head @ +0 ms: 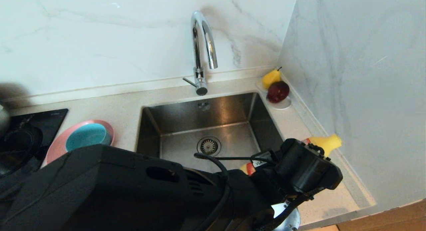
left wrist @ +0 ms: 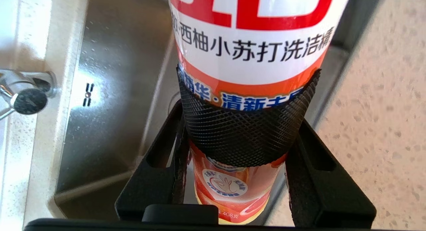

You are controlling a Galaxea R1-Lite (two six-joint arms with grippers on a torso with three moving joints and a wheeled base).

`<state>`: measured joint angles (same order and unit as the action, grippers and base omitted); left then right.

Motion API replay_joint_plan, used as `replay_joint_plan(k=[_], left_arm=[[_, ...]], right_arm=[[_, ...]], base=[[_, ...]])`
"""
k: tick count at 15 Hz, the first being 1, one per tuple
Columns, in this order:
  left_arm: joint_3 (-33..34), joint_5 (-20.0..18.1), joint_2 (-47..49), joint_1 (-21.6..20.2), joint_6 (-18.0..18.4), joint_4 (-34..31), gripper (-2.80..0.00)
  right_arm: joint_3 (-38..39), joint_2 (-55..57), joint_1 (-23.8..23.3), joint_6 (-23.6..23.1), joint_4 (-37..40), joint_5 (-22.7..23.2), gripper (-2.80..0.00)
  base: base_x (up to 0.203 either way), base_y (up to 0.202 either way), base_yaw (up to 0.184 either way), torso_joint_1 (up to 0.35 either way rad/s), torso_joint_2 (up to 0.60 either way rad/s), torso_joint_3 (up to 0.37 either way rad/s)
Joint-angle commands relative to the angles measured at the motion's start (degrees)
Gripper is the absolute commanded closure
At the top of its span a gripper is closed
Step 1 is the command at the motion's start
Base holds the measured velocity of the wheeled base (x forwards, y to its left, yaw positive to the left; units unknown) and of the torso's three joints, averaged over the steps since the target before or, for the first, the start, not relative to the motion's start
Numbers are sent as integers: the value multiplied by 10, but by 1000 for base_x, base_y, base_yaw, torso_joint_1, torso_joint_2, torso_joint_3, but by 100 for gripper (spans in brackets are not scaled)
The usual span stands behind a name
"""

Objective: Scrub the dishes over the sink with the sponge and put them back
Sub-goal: Squeeze it onto the sponge

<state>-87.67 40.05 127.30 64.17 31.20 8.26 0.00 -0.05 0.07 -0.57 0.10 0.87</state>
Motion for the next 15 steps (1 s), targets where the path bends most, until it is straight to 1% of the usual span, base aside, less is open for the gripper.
replay_joint_plan(k=[1,3,5,7,11,15], left_arm=[[4,6,12,2,2,0,0],[6,10,19,2,8,0,0],[7,31,27,2,25,0,0],[5,32,35,2,31,0,0],[-2,32,43,2,65,0,0],[-9,49,56,1,69,-5,0]], right_arm=[[0,0,0,0,0,0,0],[0,0,0,0,0,0,0],[0,0,0,0,0,0,0],[0,0,0,0,0,0,0],[0,0,0,0,0,0,0],[0,0,0,0,0,0,0]], base=[[0,0,0,0,0,0],[0,0,0,0,0,0],[0,0,0,0,0,0],[0,0,0,0,0,0],[0,0,0,0,0,0],[0,0,0,0,0,0]])
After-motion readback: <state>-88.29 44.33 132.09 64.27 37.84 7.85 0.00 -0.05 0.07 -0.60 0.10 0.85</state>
